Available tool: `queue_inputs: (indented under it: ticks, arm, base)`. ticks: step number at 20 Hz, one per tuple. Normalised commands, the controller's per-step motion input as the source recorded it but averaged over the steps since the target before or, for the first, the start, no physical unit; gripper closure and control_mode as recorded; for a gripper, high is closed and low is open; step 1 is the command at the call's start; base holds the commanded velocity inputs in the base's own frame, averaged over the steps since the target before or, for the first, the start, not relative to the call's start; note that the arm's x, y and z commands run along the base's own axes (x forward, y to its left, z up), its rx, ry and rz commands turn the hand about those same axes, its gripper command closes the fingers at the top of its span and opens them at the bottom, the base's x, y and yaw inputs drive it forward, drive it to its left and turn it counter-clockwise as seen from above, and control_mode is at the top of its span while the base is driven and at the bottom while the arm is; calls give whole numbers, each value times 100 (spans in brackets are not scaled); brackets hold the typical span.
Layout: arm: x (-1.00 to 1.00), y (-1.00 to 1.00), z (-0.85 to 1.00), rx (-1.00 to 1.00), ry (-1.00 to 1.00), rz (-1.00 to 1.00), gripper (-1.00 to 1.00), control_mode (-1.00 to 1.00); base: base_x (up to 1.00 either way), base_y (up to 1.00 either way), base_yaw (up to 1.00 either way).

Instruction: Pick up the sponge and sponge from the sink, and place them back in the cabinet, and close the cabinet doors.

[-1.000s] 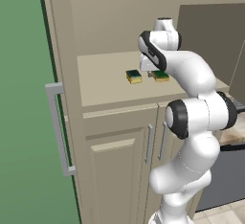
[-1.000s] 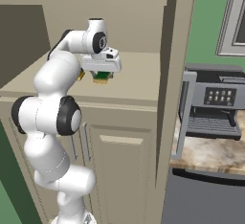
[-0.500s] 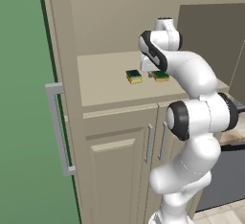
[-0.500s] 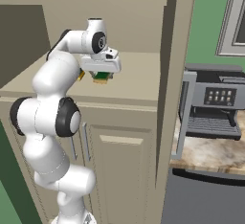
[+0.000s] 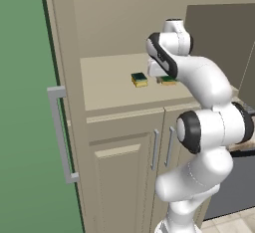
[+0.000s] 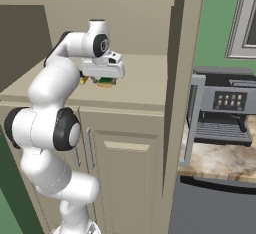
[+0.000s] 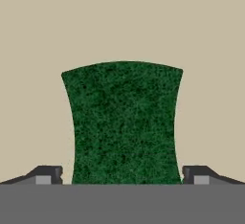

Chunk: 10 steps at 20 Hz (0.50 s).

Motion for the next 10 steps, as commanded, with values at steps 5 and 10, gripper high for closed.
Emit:
queue_inputs:
  ticks: [5,10]
  arm:
    - [-39,-1,0,0,-2,0,-100,-100]
    - [-51,-1,0,0,-5,0,-100,-100]
  base:
    - [0,0,0]
    - [0,0,0]
